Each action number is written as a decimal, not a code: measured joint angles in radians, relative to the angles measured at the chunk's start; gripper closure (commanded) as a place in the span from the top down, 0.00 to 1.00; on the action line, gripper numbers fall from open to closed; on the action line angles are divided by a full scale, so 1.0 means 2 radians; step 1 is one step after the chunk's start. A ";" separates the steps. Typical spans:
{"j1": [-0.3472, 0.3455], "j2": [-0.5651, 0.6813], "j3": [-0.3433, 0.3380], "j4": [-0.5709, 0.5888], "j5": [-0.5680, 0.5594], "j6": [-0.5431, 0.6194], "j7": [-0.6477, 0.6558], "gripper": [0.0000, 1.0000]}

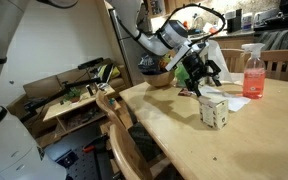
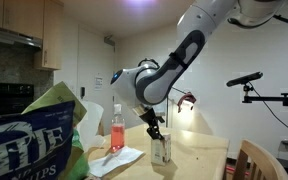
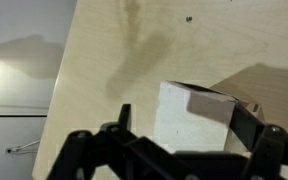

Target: Open the white box and remove one tea bag from the box and place it on the table

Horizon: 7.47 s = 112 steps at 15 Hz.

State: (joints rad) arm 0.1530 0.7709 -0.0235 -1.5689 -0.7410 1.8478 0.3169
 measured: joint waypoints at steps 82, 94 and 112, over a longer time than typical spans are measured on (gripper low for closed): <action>0.018 0.029 0.054 -0.008 -0.102 -0.282 -0.206 0.72; 0.070 -0.041 0.106 -0.044 -0.113 -0.254 -0.074 0.19; 0.070 -0.137 0.093 -0.233 -0.040 -0.053 0.304 0.01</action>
State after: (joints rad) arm 0.2927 0.4973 0.1617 -2.0357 -0.8208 1.7416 0.9256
